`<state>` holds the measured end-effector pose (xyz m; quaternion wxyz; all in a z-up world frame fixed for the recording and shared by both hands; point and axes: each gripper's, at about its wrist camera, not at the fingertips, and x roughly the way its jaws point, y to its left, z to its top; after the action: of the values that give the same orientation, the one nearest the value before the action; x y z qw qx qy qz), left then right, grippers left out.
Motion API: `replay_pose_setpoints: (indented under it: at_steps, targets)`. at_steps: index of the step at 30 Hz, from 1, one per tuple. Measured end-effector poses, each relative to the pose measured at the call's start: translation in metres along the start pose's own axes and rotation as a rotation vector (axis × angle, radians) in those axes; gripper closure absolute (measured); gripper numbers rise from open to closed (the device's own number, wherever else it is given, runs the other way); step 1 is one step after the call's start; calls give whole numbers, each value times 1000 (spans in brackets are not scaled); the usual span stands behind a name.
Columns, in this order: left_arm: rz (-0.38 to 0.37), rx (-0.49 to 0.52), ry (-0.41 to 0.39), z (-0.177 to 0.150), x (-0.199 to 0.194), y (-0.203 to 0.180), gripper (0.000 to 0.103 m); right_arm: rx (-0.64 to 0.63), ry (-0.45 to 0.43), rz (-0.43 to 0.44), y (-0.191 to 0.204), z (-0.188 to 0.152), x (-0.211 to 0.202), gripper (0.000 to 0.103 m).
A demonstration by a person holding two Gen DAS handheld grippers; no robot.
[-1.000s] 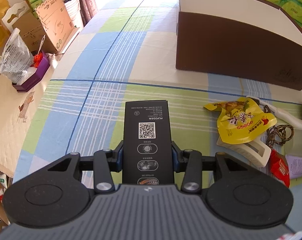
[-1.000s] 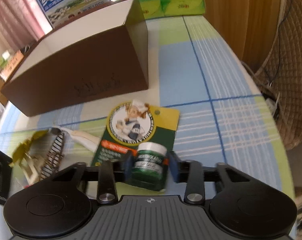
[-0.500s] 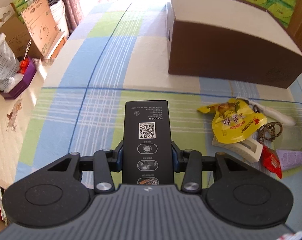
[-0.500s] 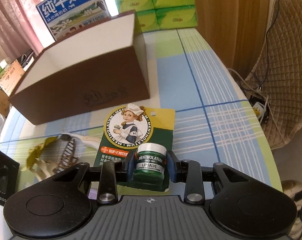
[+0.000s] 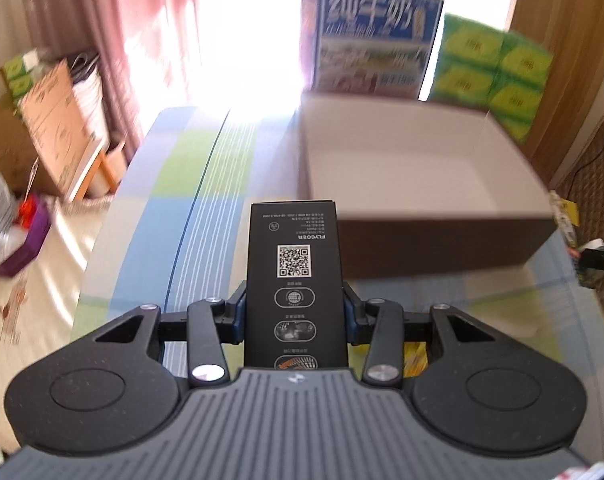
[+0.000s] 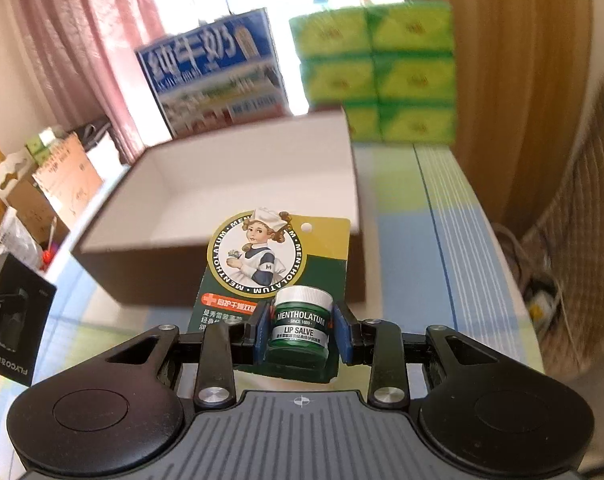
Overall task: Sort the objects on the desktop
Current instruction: 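Carry both items into the brown box and open both tools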
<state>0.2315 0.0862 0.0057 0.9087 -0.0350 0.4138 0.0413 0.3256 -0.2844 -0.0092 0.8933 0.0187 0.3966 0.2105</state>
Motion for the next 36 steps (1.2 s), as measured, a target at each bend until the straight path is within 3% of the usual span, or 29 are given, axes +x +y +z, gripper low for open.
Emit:
replay_pose_setpoints:
  at_steps: [8,13,18,27,36]
  targets:
    - [-48,21,-90,83,18,-27,65,-94,-51,-2,19,61,32,72]
    - [-70,39,-69,120,57,-46,65,-129,-26,-29,20,88,63,72]
    - [-66,8,10,144,113,-52,65,-170,52,-70,18,101,104,72]
    - [18,80,187,125,194,-72,65,-227,172,-97,16,94,150,72]
    - [69,163,254,104,224,-84,64,-280,221,-142,8,89,166,72]
